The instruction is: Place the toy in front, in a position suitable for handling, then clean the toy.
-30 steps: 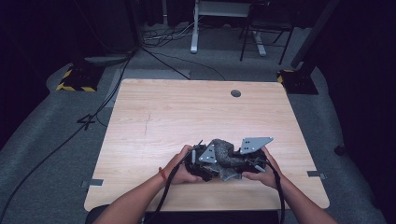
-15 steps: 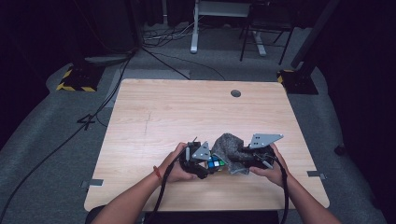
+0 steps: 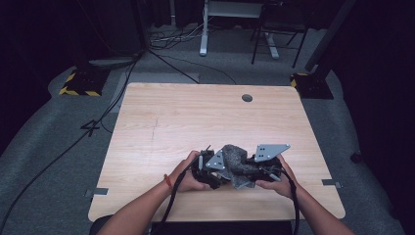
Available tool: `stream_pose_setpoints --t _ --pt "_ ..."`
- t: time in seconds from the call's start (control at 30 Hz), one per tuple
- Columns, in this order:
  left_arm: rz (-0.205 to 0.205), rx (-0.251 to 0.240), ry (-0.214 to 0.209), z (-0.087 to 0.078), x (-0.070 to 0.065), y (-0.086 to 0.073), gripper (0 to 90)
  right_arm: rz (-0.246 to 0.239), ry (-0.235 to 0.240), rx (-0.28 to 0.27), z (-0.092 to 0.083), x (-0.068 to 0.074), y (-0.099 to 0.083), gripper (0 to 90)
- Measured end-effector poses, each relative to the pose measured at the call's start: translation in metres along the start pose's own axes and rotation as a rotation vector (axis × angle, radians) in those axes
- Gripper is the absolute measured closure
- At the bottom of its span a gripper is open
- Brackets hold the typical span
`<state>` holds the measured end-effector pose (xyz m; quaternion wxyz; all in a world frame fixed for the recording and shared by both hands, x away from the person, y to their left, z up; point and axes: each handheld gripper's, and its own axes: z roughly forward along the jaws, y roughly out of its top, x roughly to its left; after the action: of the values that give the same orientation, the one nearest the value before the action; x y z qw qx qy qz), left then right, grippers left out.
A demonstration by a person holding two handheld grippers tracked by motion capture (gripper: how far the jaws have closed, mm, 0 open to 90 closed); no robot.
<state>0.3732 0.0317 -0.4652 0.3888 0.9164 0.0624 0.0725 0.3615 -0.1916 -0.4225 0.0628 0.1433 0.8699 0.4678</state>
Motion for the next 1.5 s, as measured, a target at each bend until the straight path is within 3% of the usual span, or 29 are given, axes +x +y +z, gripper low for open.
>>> stream_pose_setpoints --t 0.07,0.13,0.37,0.4,0.7,1.03,1.17,1.23,1.5 --pt "0.013 0.012 -0.013 0.003 -0.003 0.001 34.0 -0.023 0.008 0.016 0.006 0.007 0.003 68.0" --pt "0.0 0.012 -0.017 0.002 -0.003 0.0 34.0 -0.034 0.001 0.027 0.008 0.007 0.003 68.0" --pt "-0.004 0.005 -0.006 -0.004 0.001 -0.003 34.0 -0.001 -0.038 0.013 0.004 -0.004 0.001 68.0" --pt "-0.004 0.003 -0.002 -0.005 0.002 -0.003 34.0 0.011 -0.061 0.009 0.0 -0.009 -0.001 68.0" --pt "-0.007 -0.026 0.008 -0.02 0.005 -0.006 34.0 0.035 -0.097 0.007 -0.006 -0.018 -0.005 68.2" --pt "-0.031 -0.009 0.025 -0.023 0.01 -0.012 33.9 -0.004 -0.04 0.007 -0.001 -0.008 0.002 68.3" --pt "-0.016 0.002 0.016 -0.017 0.007 -0.009 34.0 -0.034 0.008 0.001 0.005 0.001 0.008 68.3" --pt "0.007 0.009 0.006 -0.013 0.003 -0.006 34.0 -0.051 0.018 0.007 0.008 0.005 0.01 68.3" --pt "0.001 0.014 -0.004 -0.007 0.001 -0.003 34.0 -0.055 0.019 0.018 0.014 0.007 0.011 68.2"
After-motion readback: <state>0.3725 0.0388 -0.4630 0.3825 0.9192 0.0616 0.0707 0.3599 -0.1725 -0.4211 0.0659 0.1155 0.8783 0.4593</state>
